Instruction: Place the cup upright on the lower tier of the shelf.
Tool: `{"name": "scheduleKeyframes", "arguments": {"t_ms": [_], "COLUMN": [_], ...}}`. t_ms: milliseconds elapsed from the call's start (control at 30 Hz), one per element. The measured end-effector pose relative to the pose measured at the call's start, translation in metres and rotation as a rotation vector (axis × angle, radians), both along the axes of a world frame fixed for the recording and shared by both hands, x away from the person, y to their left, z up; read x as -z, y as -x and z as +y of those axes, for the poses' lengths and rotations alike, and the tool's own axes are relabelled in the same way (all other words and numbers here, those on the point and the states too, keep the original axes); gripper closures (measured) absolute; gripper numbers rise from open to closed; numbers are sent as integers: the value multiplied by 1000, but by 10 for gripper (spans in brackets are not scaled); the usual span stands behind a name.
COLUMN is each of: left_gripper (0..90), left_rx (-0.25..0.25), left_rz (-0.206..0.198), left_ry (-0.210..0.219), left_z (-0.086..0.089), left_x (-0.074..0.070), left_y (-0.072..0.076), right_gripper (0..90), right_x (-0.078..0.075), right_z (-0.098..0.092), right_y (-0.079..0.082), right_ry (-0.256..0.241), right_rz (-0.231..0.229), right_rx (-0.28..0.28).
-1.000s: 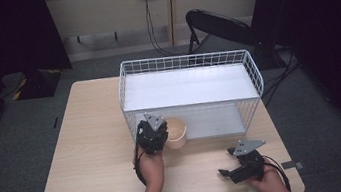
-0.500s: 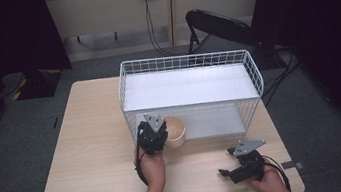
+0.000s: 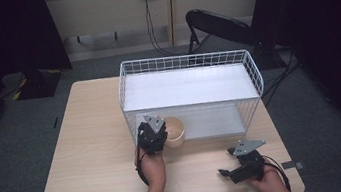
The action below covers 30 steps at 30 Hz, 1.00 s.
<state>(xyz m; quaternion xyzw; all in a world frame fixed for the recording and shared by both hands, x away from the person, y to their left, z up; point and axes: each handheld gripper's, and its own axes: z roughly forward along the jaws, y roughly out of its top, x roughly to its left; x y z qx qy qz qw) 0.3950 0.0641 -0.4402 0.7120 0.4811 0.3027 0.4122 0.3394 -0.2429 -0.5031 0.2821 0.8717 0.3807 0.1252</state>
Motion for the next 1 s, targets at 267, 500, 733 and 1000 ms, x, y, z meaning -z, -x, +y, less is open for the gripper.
{"name": "scheduleKeyframes", "arguments": {"t_ms": [267,500,733,1000], "left_gripper": [794,732,709,630], "left_rx": [-14,-23,-26,-23], "left_rz": [-8,-10,-14,-25], "left_ry": [23,32,39,40], "left_z": [2,7,9,9], "left_x": [1,1,0,-2], "left_y": [-2,-2,-2,-1], "right_gripper": [141,141,141,141], "right_x": [0,0,0,0], "right_z": [0,0,0,0], "right_y": [0,0,0,0], "right_ry": [0,0,0,0], "right_rz": [0,0,0,0], "right_rx": [0,0,0,0]}}
